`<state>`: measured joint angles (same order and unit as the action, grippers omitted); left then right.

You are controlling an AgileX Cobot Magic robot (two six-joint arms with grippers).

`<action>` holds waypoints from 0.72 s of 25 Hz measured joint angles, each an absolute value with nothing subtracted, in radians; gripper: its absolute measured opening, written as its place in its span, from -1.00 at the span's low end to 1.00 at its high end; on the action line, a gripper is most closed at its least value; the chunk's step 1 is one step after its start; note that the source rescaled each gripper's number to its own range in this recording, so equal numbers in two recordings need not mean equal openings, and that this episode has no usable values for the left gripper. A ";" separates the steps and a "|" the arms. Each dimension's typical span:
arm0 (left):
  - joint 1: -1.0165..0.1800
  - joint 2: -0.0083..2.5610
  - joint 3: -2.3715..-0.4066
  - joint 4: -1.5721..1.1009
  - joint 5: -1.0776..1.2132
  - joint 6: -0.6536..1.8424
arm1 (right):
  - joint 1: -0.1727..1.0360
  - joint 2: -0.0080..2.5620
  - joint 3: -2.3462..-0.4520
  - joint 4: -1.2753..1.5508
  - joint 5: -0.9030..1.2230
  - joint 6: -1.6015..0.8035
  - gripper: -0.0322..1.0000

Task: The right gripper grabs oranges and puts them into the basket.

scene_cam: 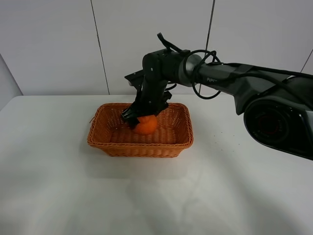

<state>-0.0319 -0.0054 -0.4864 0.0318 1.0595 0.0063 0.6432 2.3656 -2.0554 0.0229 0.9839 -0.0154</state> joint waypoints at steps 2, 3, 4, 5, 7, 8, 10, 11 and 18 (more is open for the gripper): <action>-0.032 -0.005 -0.486 0.032 1.060 0.006 | 0.643 2.366 -2.106 0.021 1.051 -0.015 0.96; -0.032 -0.005 -0.486 0.032 1.060 0.006 | 0.643 2.366 -2.141 0.021 1.091 -0.015 0.98; -0.032 -0.005 -0.486 0.032 1.060 0.006 | 0.643 2.366 -2.172 0.021 1.126 -0.015 0.99; -0.032 -0.005 -0.486 0.032 1.060 0.006 | 0.640 2.366 -2.211 0.021 1.165 -0.015 1.00; -0.032 -0.005 -0.486 0.032 1.060 0.006 | 0.622 2.360 -2.277 0.022 1.197 -0.015 1.00; -0.032 -0.005 -0.486 0.032 1.060 0.006 | 0.611 2.352 -2.292 0.022 1.200 -0.011 1.00; -0.032 -0.005 -0.486 0.032 1.060 0.006 | 0.574 2.334 -2.307 0.022 1.208 -0.008 1.00; -0.032 -0.005 -0.486 0.032 1.060 0.006 | 0.550 2.325 -2.308 0.022 1.210 -0.008 1.00; -0.032 -0.005 -0.486 0.032 1.060 0.006 | 0.324 2.320 -2.311 0.015 1.218 -0.012 1.00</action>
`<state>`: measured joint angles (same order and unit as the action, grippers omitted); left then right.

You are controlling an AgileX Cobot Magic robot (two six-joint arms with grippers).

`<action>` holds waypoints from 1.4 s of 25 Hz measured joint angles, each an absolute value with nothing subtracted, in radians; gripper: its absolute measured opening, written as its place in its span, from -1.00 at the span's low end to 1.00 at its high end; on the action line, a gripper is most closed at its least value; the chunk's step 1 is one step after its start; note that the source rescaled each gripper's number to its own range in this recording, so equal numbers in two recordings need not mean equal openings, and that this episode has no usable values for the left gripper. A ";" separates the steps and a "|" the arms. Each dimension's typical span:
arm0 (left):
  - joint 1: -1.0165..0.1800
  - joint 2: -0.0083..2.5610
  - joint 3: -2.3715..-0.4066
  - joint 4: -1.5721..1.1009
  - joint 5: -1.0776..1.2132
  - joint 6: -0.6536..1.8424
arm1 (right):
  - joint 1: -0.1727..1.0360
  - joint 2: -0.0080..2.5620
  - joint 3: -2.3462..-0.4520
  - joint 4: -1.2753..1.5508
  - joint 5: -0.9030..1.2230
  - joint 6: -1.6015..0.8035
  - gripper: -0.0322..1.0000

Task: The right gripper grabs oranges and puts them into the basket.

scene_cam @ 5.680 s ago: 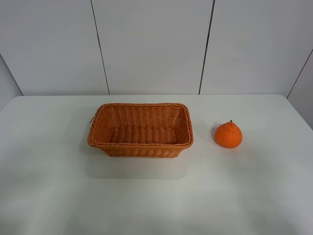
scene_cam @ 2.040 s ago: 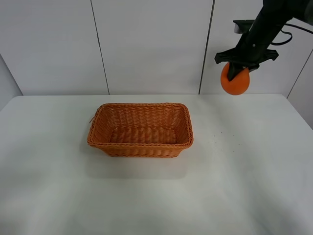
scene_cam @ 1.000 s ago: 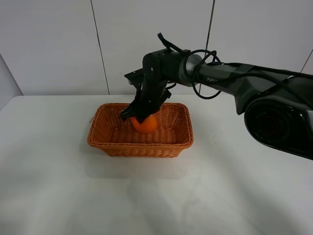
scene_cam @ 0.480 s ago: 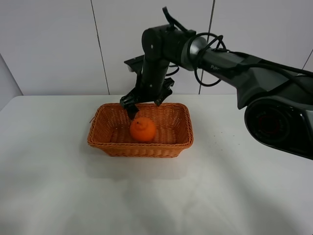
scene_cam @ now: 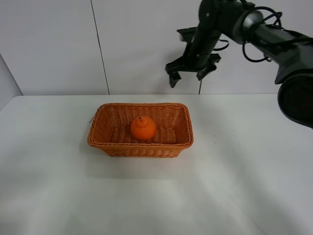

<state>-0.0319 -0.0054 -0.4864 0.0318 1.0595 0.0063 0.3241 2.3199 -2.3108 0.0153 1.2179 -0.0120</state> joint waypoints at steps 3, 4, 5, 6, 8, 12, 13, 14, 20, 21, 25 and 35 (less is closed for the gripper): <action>-0.032 -0.005 -0.486 0.032 1.060 0.006 | 0.212 2.320 -2.311 0.000 1.218 -0.012 1.00; -0.032 -0.005 -0.486 0.032 1.060 0.006 | 0.176 2.320 -2.311 0.000 1.218 -0.012 1.00; -0.032 -0.005 -0.486 0.032 1.060 0.006 | 0.149 2.320 -2.311 0.000 1.218 -0.012 1.00; -0.032 -0.005 -0.486 0.032 1.060 0.006 | 0.120 2.320 -2.311 0.000 1.218 -0.012 1.00; -0.032 -0.005 -0.486 0.032 1.060 0.006 | 0.076 2.320 -2.311 -0.006 1.218 -0.012 1.00; -0.032 -0.005 -0.486 0.032 1.060 0.006 | 0.021 2.319 -2.311 0.000 1.218 -0.012 1.00; -0.032 -0.005 -0.486 0.032 1.060 0.006 | 0.014 2.316 -2.303 0.000 1.218 -0.012 1.00; -0.032 -0.005 -0.486 0.032 1.060 0.006 | 0.010 2.309 -2.288 0.000 1.218 -0.012 1.00; -0.032 -0.005 -0.486 0.032 1.060 0.006 | 0.008 2.239 -2.182 0.006 1.218 -0.017 1.00; -0.032 -0.005 -0.486 0.032 1.060 0.006 | 0.008 2.216 -2.156 0.009 1.218 -0.018 1.00; -0.032 -0.005 -0.486 0.032 1.060 0.006 | 0.008 2.094 -2.017 0.014 1.217 -0.019 1.00; -0.032 -0.005 -0.486 0.032 1.060 0.006 | 0.008 1.590 -1.330 0.014 1.215 -0.019 1.00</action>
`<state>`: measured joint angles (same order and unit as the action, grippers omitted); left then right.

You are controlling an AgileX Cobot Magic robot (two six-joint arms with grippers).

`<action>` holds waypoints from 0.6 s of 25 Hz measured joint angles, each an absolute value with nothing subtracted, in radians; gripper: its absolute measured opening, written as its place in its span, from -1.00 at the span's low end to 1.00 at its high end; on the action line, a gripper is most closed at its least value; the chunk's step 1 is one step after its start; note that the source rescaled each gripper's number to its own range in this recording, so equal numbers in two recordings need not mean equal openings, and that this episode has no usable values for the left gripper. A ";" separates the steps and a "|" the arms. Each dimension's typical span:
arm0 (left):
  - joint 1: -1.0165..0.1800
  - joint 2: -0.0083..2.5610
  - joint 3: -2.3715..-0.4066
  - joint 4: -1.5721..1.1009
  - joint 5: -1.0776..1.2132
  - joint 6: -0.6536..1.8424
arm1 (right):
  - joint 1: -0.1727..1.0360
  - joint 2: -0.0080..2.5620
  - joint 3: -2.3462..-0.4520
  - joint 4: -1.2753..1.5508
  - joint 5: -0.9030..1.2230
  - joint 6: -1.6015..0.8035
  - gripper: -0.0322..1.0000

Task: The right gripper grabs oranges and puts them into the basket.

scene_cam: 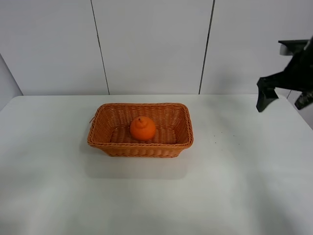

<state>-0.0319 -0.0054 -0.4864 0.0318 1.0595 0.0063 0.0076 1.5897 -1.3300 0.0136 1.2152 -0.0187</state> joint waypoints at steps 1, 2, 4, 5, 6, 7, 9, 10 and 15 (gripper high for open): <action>-0.032 -0.005 -0.486 0.032 1.060 0.006 | 0.008 1.523 -1.259 0.014 1.215 -0.019 1.00; -0.032 -0.005 -0.486 0.032 1.060 0.006 | 0.008 1.454 -1.176 0.014 1.216 -0.020 1.00; -0.032 -0.005 -0.486 0.032 1.060 0.006 | 0.008 1.323 -1.019 0.014 1.218 -0.020 1.00; -0.032 -0.005 -0.486 0.032 1.060 0.006 | 0.008 1.251 -0.958 0.014 1.218 -0.020 1.00; -0.032 -0.005 -0.486 0.032 1.060 0.006 | 0.008 1.192 -0.888 0.014 1.215 -0.019 1.00; -0.032 -0.005 -0.486 0.032 1.060 0.006 | 0.008 1.120 -0.823 0.014 1.204 -0.019 1.00; -0.032 -0.005 -0.486 0.032 1.060 0.006 | 0.008 0.967 -0.718 0.014 1.158 -0.019 1.00; -0.032 -0.005 -0.486 0.032 1.060 0.006 | 0.008 0.902 -0.669 0.014 1.126 -0.019 1.00; -0.032 -0.005 -0.486 0.032 1.060 0.006 | 0.008 0.529 -0.516 0.014 1.029 -0.016 1.00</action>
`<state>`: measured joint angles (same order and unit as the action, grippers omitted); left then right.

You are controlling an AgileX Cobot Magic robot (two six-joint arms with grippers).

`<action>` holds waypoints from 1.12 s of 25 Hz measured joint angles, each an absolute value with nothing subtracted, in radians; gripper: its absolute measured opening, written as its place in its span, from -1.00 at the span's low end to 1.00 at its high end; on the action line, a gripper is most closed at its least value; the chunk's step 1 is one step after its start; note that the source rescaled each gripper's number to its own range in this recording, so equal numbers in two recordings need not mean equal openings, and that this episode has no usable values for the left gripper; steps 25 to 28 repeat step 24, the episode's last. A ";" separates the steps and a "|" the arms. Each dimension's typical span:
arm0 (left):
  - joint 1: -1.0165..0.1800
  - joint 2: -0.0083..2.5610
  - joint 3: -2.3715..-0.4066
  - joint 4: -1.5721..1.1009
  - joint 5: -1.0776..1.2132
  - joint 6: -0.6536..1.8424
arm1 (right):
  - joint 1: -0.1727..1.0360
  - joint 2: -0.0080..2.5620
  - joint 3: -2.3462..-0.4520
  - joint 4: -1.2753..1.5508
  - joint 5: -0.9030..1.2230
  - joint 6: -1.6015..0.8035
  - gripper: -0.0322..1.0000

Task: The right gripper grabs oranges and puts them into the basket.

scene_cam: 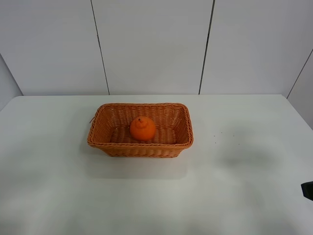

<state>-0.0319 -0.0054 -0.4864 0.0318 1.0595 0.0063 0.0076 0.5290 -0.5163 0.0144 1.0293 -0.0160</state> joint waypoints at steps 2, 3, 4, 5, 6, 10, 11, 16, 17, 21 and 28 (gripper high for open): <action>-0.032 -0.005 -0.486 0.032 1.060 0.006 | 0.008 0.407 -0.500 0.014 1.029 -0.016 1.00; -0.032 -0.005 -0.486 0.032 1.060 0.006 | 0.008 0.347 -0.498 0.015 1.029 -0.016 1.00; -0.032 -0.005 -0.486 0.032 1.060 0.006 | 0.008 0.293 -0.498 0.015 1.027 -0.016 1.00; -0.032 -0.005 -0.486 0.032 1.060 0.006 | 0.008 0.251 -0.498 0.015 1.026 -0.016 1.00; -0.032 -0.005 -0.486 0.032 1.060 0.006 | 0.008 0.205 -0.498 0.015 1.026 -0.015 1.00; -0.032 -0.005 -0.486 0.032 1.060 0.006 | 0.008 0.052 -0.498 0.015 1.026 -0.015 1.00; -0.032 -0.005 -0.486 0.032 1.060 0.006 | 0.008 0.022 -0.498 0.015 1.027 -0.015 1.00; -0.032 -0.005 -0.486 0.032 1.060 0.006 | 0.010 -0.003 -0.496 0.015 1.027 -0.015 1.00; -0.032 -0.005 -0.486 0.032 1.060 0.006 | 0.011 -0.003 -0.496 0.015 1.027 -0.015 1.00; -0.032 -0.005 -0.486 0.032 1.060 0.006 | 0.016 -0.003 -0.496 0.015 1.027 -0.015 1.00; -0.032 -0.005 -0.486 0.032 1.060 0.006 | 0.016 -0.003 -0.496 0.015 1.027 -0.015 1.00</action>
